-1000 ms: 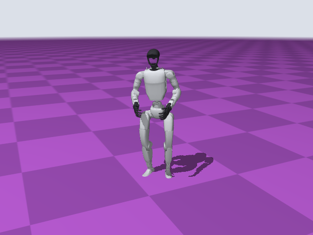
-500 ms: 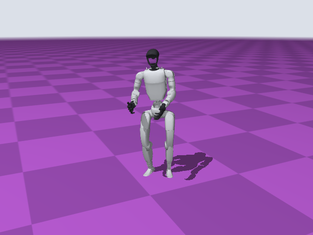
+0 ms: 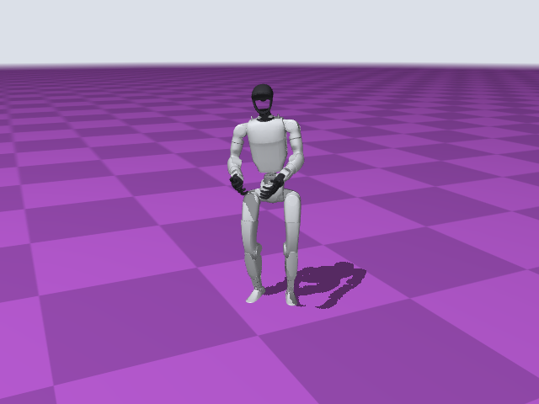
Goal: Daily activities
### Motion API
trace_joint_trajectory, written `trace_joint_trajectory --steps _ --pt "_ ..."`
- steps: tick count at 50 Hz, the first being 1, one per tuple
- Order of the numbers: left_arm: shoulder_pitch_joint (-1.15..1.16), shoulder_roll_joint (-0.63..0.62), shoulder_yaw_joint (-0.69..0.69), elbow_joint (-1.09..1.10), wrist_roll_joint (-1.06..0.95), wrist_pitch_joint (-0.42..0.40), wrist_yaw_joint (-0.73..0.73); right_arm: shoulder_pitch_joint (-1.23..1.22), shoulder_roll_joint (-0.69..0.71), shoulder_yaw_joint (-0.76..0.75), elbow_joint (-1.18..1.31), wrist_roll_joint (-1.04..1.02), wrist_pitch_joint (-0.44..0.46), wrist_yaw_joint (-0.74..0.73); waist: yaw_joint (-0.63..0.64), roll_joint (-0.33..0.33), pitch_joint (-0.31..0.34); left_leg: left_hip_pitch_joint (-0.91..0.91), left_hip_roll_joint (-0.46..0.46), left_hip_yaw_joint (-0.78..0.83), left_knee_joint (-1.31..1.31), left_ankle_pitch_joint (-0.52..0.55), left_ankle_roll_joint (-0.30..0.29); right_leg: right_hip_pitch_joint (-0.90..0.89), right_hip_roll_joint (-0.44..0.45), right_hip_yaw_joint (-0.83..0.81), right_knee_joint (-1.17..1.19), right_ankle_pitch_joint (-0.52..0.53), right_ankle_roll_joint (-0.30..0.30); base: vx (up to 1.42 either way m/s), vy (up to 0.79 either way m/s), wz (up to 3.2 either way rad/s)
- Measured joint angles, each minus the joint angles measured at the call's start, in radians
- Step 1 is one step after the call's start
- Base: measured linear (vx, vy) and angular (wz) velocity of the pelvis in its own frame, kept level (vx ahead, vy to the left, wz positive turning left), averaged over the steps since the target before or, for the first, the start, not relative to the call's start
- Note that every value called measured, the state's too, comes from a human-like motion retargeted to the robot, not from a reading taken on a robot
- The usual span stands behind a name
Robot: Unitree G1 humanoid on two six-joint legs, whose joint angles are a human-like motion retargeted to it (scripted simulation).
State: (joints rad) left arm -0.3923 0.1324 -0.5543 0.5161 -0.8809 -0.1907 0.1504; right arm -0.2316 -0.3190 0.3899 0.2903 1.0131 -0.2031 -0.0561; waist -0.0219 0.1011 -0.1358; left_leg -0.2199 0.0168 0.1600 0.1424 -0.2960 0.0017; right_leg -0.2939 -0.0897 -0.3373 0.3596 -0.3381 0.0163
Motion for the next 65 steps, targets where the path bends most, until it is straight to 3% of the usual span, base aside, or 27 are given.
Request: trace_joint_trajectory --steps 14,32,54,65 --pt "0.103 0.258 -0.185 -0.291 -0.06 0.092 -0.208 -0.005 0.016 0.129 -0.038 -0.003 0.137 0.173 0.076 0.011 0.005 -0.007 0.017 -0.02 0.07 -0.034 0.005 0.06 0.02 -0.019 -0.051 0.027 0.005 0.0 0.0 0.0" --pt "0.228 0.624 -0.287 -0.516 -0.085 0.164 -0.405 -0.065 -0.07 0.257 -0.075 -0.244 0.193 0.25 0.158 0.005 0.018 0.0 0.027 -0.042 0.061 -0.02 -0.006 0.124 0.043 -0.064 -0.142 0.064 0.0 -0.01 -0.01 0.06" --pt "0.224 0.545 -0.167 -0.506 0.109 0.117 -0.374 0.028 -0.098 0.174 -0.233 -0.462 0.126 0.171 0.174 -0.036 0.029 -0.028 0.028 -0.098 0.061 -0.012 -0.027 0.132 0.05 -0.116 -0.145 0.068 -0.036 -0.01 -0.01 0.21" --pt "0.21 0.478 -0.108 -0.505 0.178 0.106 -0.348 0.074 -0.139 0.113 -0.407 -0.716 0.083 0.072 0.191 -0.056 0.051 -0.05 0.029 -0.131 0.128 -0.043 -0.039 0.144 0.046 -0.144 -0.108 0.036 -0.056 0.0 -0.02 0.22"
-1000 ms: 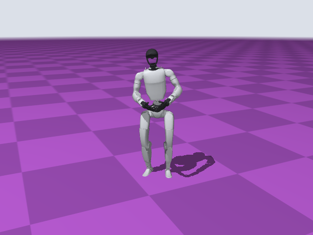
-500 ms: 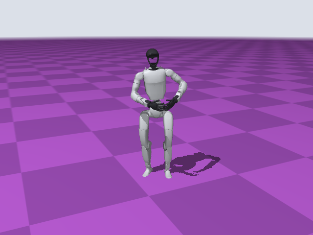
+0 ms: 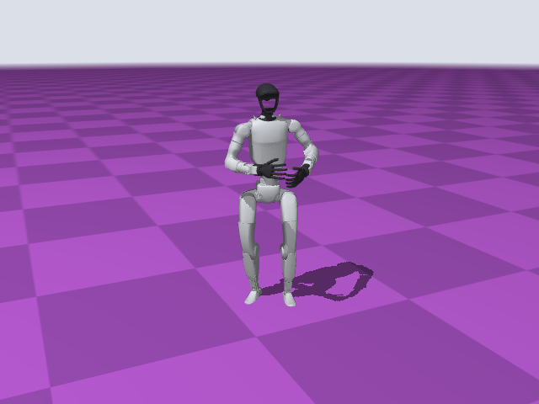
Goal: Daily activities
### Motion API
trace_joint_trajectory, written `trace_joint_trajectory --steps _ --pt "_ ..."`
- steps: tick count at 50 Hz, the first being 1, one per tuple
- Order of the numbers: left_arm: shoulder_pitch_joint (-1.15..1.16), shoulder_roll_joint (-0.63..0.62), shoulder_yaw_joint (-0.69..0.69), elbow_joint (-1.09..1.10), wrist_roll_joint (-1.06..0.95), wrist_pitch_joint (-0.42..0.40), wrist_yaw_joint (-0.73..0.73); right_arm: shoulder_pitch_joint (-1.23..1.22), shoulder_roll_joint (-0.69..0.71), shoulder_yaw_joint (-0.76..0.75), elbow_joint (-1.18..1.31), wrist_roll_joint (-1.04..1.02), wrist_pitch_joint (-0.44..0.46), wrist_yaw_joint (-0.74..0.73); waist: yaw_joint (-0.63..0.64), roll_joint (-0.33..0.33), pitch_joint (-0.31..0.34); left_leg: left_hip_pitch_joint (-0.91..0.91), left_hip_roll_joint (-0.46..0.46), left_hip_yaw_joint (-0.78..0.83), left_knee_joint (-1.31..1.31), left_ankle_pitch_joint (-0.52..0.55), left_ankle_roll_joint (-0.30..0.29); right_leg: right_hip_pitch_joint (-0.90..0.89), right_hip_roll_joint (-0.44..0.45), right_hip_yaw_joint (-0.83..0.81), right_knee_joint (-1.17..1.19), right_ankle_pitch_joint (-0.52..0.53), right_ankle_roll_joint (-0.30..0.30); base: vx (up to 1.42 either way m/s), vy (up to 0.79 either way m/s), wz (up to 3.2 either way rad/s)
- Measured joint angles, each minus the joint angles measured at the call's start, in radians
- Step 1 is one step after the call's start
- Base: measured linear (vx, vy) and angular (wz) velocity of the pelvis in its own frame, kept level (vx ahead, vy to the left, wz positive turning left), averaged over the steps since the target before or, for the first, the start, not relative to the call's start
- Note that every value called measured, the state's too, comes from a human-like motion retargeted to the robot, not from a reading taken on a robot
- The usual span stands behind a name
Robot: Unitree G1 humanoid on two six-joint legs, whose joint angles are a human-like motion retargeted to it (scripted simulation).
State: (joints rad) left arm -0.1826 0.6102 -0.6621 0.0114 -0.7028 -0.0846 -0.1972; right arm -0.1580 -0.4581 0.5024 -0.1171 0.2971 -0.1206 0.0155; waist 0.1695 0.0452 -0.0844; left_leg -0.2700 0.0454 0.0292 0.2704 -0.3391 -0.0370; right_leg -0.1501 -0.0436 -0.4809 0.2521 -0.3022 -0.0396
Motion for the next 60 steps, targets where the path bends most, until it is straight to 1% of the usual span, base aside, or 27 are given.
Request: trace_joint_trajectory --steps 8,13,19,22,23,25,27,28,30,32,35,40,50,53,55,58,60 --pt "0.01 -0.028 0.019 -0.023 0.05 0.005 -0.025 0.025 -0.015 -0.043 -0.077 -0.151 -0.021 -0.067 0.025 -0.021 0.019 -0.013 0.0 -0.021 0.046 -0.025 -0.005 0.018 0.0 -0.022 0.012 -0.009 -0.006 -0.01 0.02 0.21" --pt "0.016 -0.008 0.051 -0.036 0.091 -0.011 -0.024 -0.005 -0.015 -0.06 -0.129 -0.236 -0.031 -0.098 0.038 -0.043 0.025 -0.007 -0.012 -0.029 0.036 -0.026 0.003 0.013 -0.016 -0.029 0.043 -0.016 -0.007 -0.02 0.07 0.25" --pt "-0.015 0.019 0.081 -0.055 0.126 -0.023 -0.036 -0.048 -0.009 -0.07 -0.16 -0.294 -0.02 -0.073 0.034 -0.073 0.035 0.01 -0.037 -0.039 -0.003 -0.003 0.008 -0.029 -0.068 -0.028 0.166 -0.02 -0.015 -0.03 0.1 0.33" --pt "-0.035 0.034 0.074 -0.074 0.133 -0.011 -0.073 -0.05 -0.01 -0.083 -0.171 -0.301 -0.01 -0.035 0.022 -0.084 0.044 0.022 -0.056 -0.048 -0.023 0.011 0.007 -0.071 -0.111 -0.007 0.271 0.006 -0.011 -0.01 0.11 0.49" --pt "-0.041 0.039 0.068 -0.081 0.136 -0.004 -0.088 -0.047 -0.011 -0.089 -0.173 -0.301 -0.007 -0.022 0.017 -0.087 0.048 0.026 -0.065 -0.054 -0.03 0.016 0.006 -0.089 -0.127 0.011 0.304 0.026 -0.002 0.0 0.1 0.67" --pt "-0.052 0.046 0.051 -0.096 0.142 0.011 -0.124 -0.034 -0.011 -0.102 -0.177 -0.3 0.001 0.005 0.001 -0.096 0.055 0.035 -0.091 -0.071 -0.044 0.028 0.004 -0.128 -0.153 0.08 0.354 0.079 0.04 0.0 0.08 0.88" --pt "-0.058 0.048 0.031 -0.109 0.143 0.027 -0.158 -0.013 -0.005 -0.115 -0.182 -0.294 0.006 0.025 -0.018 -0.107 0.059 0.043 -0.122 -0.096 -0.06 0.043 0.002 -0.17 -0.156 0.191 0.361 0.067 0.097 0.01 0.05 1.07" --pt "-0.061 0.051 0.022 -0.115 0.142 0.034 -0.175 -0.003 0.0 -0.121 -0.184 -0.29 0.008 0.034 -0.026 -0.111 0.058 0.047 -0.134 -0.107 -0.07 0.05 0.001 -0.186 -0.155 0.238 0.353 0.042 0.113 0.03 0.03 0.95" --pt "-0.069 0.057 0.009 -0.124 0.136 0.044 -0.199 0.012 0.008 -0.132 -0.188 -0.278 0.012 0.045 -0.034 -0.115 0.057 0.056 -0.148 -0.124 -0.089 0.061 -0.003 -0.203 -0.15 0.298 0.328 0.011 0.129 0.04 0.0 0.76" --pt "-0.075 0.064 0.005 -0.131 0.124 0.048 -0.212 0.024 0.016 -0.139 -0.189 -0.266 0.015 0.053 -0.035 -0.113 0.056 0.065 -0.151 -0.139 -0.103 0.067 -0.006 -0.197 -0.141 0.326 0.291 0.012 0.132 0.05 -0.03 0.57" --pt "-0.08 0.071 0.014 -0.149 0.1 0.045 -0.216 0.04 0.027 -0.149 -0.183 -0.248 0.021 0.062 -0.026 -0.106 0.054 0.079 -0.149 -0.162 -0.116 0.07 -0.011 -0.17 -0.124 0.345 0.232 0.026 0.127 0.06 -0.06 0.46" --pt "-0.093 0.05 0.041 -0.177 0.053 0.045 -0.217 0.043 0.033 -0.159 -0.164 -0.228 0.031 0.082 0.0 -0.093 0.048 0.094 -0.132 -0.196 -0.114 0.057 -0.016 -0.104 -0.099 0.323 0.148 0.029 0.097 0.06 -0.11 0.34" --pt "-0.094 -0.017 0.083 -0.106 -0.054 0.035 -0.243 -0.084 0.055 -0.142 -0.208 -0.181 0.026 0.128 0.038 -0.066 0.034 0.081 -0.066 -0.23 -0.106 0.043 -0.048 -0.023 -0.027 0.254 0.006 0.065 0.051 0.03 -0.13 0.28" --pt "-0.088 -0.03 0.099 -0.085 -0.056 0.025 -0.241 -0.103 0.052 -0.145 -0.221 -0.176 0.025 0.146 0.033 -0.058 0.025 0.067 -0.041 -0.213 -0.11 0.048 -0.048 -0.016 -0.01 0.233 -0.035 0.084 0.044 0.01 -0.09 0.36" --pt "-0.079 -0.038 0.108 -0.074 -0.043 0.021 -0.239 -0.098 0.048 -0.153 -0.223 -0.183 0.024 0.158 0.021 -0.055 0.015 0.06 -0.021 -0.175 -0.113 0.055 -0.038 -0.013 -0.005 0.215 -0.059 0.094 0.042 0.02 -0.07 0.49" --pt "-0.051 -0.051 0.117 -0.065 -0.006 0.021 -0.239 -0.055 0.032 -0.167 -0.209 -0.205 0.025 0.183 -0.005 -0.05 0.0 0.058 0.007 -0.103 -0.125 0.069 -0.018 -0.01 -0.004 0.19 -0.09 0.107 0.044 0.03 -0.04 0.53" --pt "-0.026 -0.06 0.121 -0.061 0.029 0.023 -0.244 -0.011 0.021 -0.176 -0.191 -0.22 0.028 0.206 -0.02 -0.044 -0.008 0.062 0.016 -0.078 -0.145 0.08 -0.016 -0.007 -0.002 0.176 -0.107 0.115 0.044 0.04 -0.02 0.46"
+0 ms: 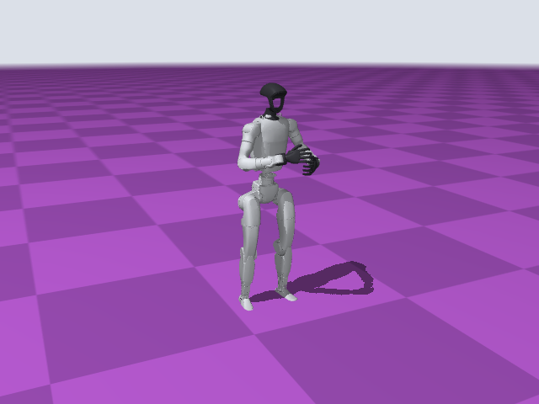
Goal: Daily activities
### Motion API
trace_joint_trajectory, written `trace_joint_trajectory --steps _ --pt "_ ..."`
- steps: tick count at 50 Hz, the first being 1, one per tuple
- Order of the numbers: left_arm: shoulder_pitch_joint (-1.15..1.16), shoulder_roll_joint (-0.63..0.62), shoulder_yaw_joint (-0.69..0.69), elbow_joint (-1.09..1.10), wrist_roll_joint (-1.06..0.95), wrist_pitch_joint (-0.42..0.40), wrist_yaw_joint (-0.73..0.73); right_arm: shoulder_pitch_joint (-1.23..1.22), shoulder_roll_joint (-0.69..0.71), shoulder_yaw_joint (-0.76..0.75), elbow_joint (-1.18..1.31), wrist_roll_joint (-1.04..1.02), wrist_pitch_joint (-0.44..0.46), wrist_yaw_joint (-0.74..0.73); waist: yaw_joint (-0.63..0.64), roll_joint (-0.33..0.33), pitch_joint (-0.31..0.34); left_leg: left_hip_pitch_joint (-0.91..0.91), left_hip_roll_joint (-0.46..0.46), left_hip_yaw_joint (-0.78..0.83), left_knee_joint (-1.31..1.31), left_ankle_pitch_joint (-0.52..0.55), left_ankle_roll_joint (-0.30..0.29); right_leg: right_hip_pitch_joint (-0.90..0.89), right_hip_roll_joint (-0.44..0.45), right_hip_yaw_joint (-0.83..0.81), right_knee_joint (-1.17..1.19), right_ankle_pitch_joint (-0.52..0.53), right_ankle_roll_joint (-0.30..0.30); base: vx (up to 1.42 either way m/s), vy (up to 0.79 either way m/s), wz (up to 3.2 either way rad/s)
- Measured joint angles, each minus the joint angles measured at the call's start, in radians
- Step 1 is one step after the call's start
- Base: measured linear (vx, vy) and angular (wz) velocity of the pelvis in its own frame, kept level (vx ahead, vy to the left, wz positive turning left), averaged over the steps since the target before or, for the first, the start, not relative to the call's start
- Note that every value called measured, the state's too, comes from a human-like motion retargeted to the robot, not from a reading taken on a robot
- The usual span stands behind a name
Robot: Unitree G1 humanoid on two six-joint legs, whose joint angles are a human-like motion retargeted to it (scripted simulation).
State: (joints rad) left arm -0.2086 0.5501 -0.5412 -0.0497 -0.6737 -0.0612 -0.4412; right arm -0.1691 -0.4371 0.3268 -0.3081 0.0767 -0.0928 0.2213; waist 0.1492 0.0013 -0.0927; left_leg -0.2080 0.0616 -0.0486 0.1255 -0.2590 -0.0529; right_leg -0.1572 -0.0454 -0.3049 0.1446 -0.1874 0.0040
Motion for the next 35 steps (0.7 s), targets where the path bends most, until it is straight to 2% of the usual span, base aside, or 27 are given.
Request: trace_joint_trajectory --steps 7,16,21,27,32,35 --pt "0.13 -0.061 0.03 -0.01 0.038 0.021 -0.031 0.184 -0.009 -0.04 0.083 -0.034 0.009 0.072 -0.034 0.028 -0.014 0.034 0.007 0.009 -0.106 0.046 -0.018 0.025 0.007 -0.049 -0.046 0.012 -0.005 0.04 0.0 0.41" --pt "0.365 -0.132 0.133 -0.052 -0.166 0.062 -0.099 0.337 0.083 -0.138 0.094 0.101 0.016 0.118 -0.04 0.05 -0.004 0.072 0.001 -0.005 -0.184 0.09 -0.047 0.067 0.003 -0.12 -0.066 0.015 -0.007 0.03 0.02 0.42" --pt "0.471 -0.085 0.173 -0.084 -0.232 0.056 -0.111 0.309 0.104 -0.227 -0.02 0.159 -0.025 0.074 -0.038 0.054 -0.002 0.067 -0.008 -0.017 -0.185 0.108 -0.07 0.084 -0.002 -0.156 -0.073 0.029 -0.012 0.0 0.03 0.5" --pt "0.517 0.025 0.169 -0.141 -0.255 0.029 -0.095 0.218 0.124 -0.302 -0.08 0.204 -0.085 -0.083 -0.029 0.051 0.003 0.068 -0.015 -0.029 -0.186 0.124 -0.086 0.105 -0.008 -0.2 -0.063 0.036 -0.025 -0.01 0.02 0.5" --pt "0.433 0.047 0.184 -0.251 -0.284 -0.03 -0.026 0.22 0.152 -0.286 0.151 0.283 -0.101 -0.208 -0.006 0.024 0.018 0.084 -0.021 -0.037 -0.186 0.116 -0.089 0.14 -0.011 -0.236 -0.062 0.022 -0.034 0.02 0.01 0.44" --pt "0.33 0.006 0.205 -0.347 -0.341 -0.084 0.046 0.256 0.172 -0.238 0.386 0.385 -0.089 -0.201 0.017 0.0 0.032 0.097 -0.024 -0.048 -0.186 0.107 -0.098 0.166 -0.009 -0.253 -0.065 0.017 -0.042 0.05 0.01 0.5"
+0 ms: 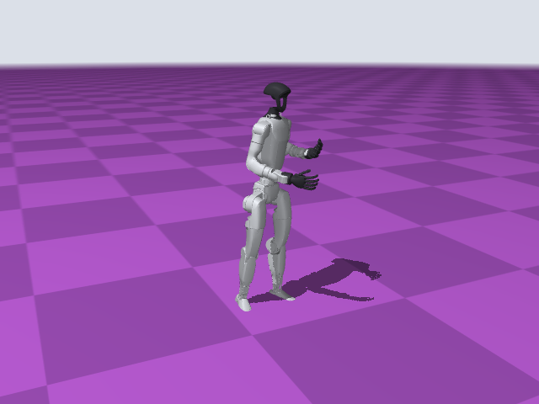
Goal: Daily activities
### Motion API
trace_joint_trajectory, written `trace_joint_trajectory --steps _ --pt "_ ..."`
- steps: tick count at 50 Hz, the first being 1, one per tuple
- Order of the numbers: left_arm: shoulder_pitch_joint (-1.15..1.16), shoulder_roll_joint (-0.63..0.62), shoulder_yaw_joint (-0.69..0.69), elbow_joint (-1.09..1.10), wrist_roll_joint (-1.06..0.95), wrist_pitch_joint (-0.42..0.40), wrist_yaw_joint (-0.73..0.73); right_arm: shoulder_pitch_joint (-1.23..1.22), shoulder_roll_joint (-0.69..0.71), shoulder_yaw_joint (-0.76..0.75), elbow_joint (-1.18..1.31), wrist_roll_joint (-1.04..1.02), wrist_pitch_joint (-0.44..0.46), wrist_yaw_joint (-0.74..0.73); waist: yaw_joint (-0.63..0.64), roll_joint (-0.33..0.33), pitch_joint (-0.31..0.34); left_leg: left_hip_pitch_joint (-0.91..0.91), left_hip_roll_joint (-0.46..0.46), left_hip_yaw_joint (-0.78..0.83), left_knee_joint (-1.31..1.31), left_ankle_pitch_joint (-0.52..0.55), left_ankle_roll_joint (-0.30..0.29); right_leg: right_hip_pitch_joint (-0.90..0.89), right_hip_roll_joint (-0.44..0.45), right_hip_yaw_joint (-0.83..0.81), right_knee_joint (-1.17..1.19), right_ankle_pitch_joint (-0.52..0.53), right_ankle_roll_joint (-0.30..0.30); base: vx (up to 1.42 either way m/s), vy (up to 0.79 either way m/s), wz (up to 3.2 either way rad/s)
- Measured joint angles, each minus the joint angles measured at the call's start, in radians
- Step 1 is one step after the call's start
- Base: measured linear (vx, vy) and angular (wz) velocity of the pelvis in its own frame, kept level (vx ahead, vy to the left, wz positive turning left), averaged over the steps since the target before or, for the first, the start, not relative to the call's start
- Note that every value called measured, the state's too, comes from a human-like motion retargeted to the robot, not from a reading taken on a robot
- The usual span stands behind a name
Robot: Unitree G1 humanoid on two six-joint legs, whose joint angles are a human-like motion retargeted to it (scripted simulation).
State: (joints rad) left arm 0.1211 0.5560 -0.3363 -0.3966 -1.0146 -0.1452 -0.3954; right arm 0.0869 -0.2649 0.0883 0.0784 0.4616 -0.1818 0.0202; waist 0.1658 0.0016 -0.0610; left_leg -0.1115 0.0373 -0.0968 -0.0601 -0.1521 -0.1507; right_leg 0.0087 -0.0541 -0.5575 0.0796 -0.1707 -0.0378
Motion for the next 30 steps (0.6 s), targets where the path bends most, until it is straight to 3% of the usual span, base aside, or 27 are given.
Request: trace_joint_trajectory --steps 6,12,21,25,30 --pt "-0.189 -0.129 0.032 -0.166 -0.165 -0.092 0.094 0.068 0.034 0.132 0.348 0.152 0.118 0.239 0.051 -0.033 0.033 0.021 0.0 -0.048 0.0 -0.018 -0.02 0.039 0.006 -0.022 0.022 -0.006 -0.027 0.07 0.02 0.59" --pt "-0.168 -0.242 0.159 -0.094 -0.319 -0.141 0.136 0.062 0.049 0.162 0.41 0.213 0.164 0.365 0.081 -0.046 0.059 0.027 -0.002 -0.066 0.0 -0.026 -0.031 0.047 0.005 -0.027 0.048 -0.013 -0.047 0.04 0.02 0.31" --pt "-0.012 -0.295 0.333 0.553 -0.367 -0.136 0.334 -0.099 0.05 0.079 0.082 0.146 0.003 0.142 0.044 -0.03 0.063 0.031 0.008 -0.05 0.0 -0.014 -0.021 0.032 0.004 -0.014 0.087 0.01 -0.059 0.0 0.0 0.0" --pt "0.004 -0.302 0.325 0.713 -0.319 -0.093 0.305 -0.149 0.05 0.074 -0.106 0.066 -0.005 0.146 0.024 -0.028 0.066 0.027 0.014 -0.05 0.001 -0.01 -0.02 0.025 0.008 -0.009 0.094 0.023 -0.065 0.0 0.0 0.0" --pt "0.027 -0.307 0.269 0.75 -0.269 -0.024 0.187 -0.175 0.049 0.079 -0.266 0.006 0.042 0.247 0.012 -0.028 0.063 0.02 0.018 -0.059 0.001 -0.006 -0.023 0.018 0.014 -0.004 0.097 0.034 -0.077 0.0 0.0 0.0"
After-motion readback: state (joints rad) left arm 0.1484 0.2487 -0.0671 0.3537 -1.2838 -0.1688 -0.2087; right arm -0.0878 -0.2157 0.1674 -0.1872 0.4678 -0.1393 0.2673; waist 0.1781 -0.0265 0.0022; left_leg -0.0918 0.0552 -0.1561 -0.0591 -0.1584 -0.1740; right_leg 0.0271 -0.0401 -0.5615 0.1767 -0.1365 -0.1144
